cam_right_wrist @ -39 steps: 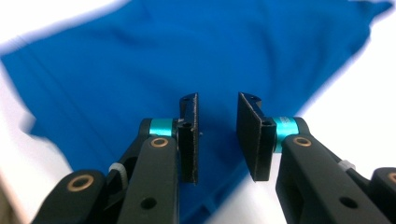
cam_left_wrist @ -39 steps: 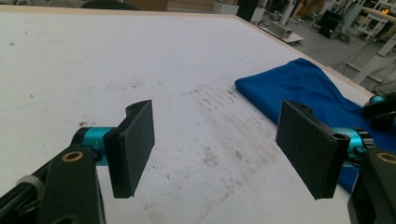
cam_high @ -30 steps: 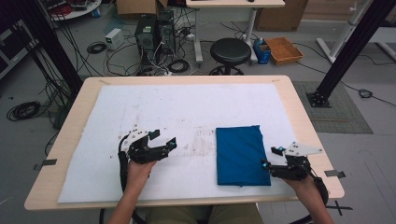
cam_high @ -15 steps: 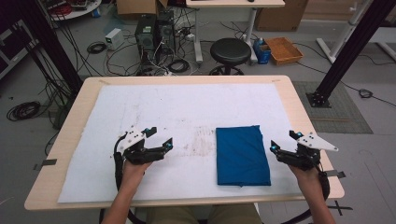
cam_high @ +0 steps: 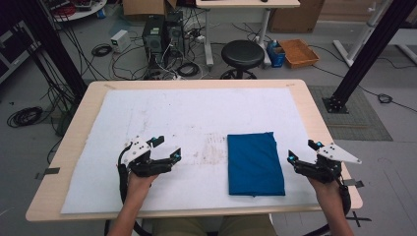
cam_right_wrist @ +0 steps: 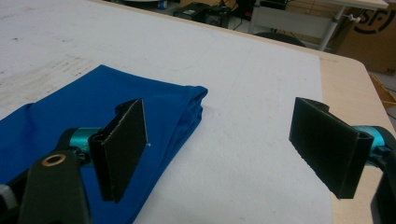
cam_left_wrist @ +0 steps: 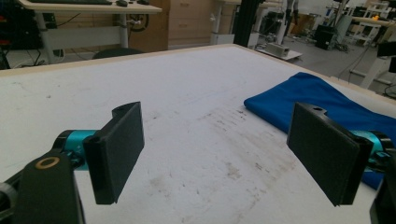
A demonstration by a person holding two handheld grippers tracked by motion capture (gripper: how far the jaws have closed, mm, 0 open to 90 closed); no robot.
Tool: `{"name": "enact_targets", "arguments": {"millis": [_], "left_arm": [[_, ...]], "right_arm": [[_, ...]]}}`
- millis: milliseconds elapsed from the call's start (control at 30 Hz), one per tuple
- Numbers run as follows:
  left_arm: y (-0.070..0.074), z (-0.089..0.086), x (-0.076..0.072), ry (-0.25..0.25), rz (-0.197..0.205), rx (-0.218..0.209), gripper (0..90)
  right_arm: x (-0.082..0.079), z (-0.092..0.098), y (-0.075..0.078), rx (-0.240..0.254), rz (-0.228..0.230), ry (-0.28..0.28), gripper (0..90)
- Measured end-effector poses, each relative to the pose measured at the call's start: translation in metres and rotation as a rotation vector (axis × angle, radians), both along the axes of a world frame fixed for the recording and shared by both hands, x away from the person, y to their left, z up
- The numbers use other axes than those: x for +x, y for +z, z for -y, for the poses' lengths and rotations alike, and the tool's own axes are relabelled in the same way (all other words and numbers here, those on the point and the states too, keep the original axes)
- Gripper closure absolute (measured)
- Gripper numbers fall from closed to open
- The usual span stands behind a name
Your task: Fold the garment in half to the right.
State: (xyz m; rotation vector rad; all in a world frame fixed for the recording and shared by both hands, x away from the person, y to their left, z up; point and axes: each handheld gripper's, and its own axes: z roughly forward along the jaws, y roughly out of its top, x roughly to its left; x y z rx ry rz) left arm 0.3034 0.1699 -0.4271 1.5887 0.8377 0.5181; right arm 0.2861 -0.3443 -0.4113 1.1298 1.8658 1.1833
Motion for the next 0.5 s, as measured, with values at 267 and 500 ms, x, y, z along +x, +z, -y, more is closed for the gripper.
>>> {"name": "enact_targets", "arguments": {"millis": [267, 500], "left_arm": [[-0.0018, -0.0046, 0.0009, 0.012, -0.004, -0.016, 18.9], [-0.0022, -0.0057, 0.0013, 0.017, -0.005, -0.008, 18.9]], "right_arm": [[0.0040, -0.0025, -0.0031, 0.001, -0.014, 0.003, 18.7], [0.0054, -0.0007, -0.0042, 0.008, -0.012, 0.003, 18.7]]}}
